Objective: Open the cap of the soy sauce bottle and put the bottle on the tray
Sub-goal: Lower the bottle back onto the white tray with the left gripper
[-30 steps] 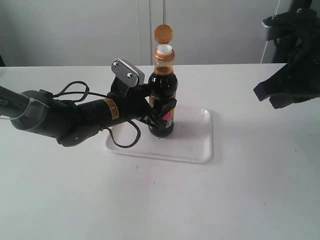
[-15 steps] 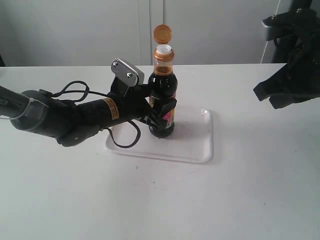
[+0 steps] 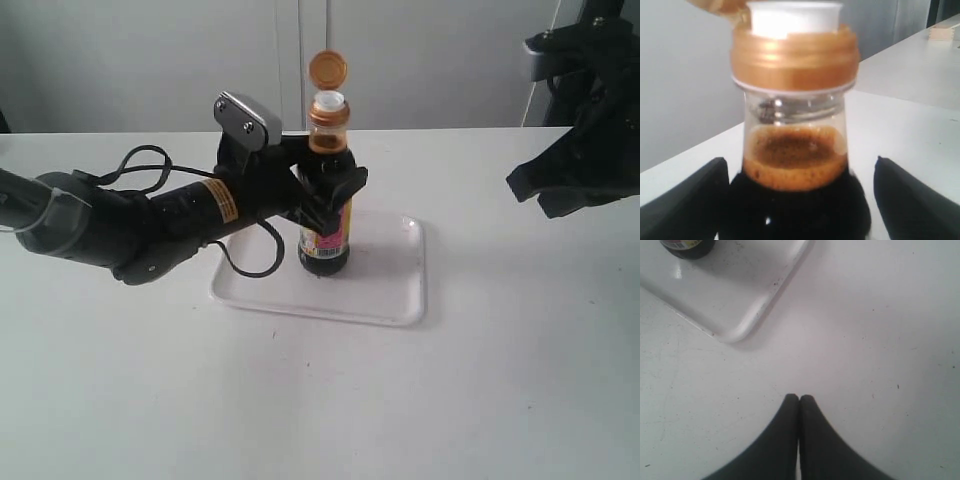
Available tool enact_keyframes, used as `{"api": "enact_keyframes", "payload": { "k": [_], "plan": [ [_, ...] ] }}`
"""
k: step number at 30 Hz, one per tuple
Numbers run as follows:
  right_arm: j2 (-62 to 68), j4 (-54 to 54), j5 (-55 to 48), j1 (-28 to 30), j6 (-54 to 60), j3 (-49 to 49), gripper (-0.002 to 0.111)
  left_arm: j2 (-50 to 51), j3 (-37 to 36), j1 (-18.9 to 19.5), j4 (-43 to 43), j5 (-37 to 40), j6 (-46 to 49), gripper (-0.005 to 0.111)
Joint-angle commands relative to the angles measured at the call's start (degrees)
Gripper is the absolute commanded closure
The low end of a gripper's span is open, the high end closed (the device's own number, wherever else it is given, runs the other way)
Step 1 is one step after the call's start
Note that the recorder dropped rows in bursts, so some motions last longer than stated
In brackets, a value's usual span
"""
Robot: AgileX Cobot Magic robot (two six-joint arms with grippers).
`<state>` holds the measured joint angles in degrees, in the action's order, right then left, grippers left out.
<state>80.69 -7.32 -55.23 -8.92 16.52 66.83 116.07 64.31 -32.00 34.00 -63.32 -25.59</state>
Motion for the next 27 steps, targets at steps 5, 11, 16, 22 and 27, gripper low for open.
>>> {"api": "enact_keyframes", "payload": {
  "k": [5, 11, 16, 22, 27],
  "plan": [
    [-0.49, -0.35, 0.01, 0.32, -0.03, 0.40, 0.108, -0.73, 0.30, -0.02, -0.08, -3.03, 0.31, 0.026],
    [-0.49, -0.35, -0.13, 0.32, -0.03, 0.40, 0.108, -0.77, 0.30, -0.02, -3.05, -3.27, 2.65, 0.026],
    [-0.49, -0.35, -0.13, 0.32, 0.08, 0.40, 0.108, -0.77, 0.40, -0.02, -3.51, -6.52, 3.36, 0.026],
    [-0.49, -0.35, -0.13, 0.32, 0.08, 0.40, 0.108, -0.77, 0.40, -0.02, -5.27, -6.65, 3.51, 0.026],
    [-0.49, -0.35, 0.00, 0.32, 0.08, 0.40, 0.108, -0.77, 0.40, -0.02, -6.23, -6.65, 5.26, 0.026]
  ]
}}
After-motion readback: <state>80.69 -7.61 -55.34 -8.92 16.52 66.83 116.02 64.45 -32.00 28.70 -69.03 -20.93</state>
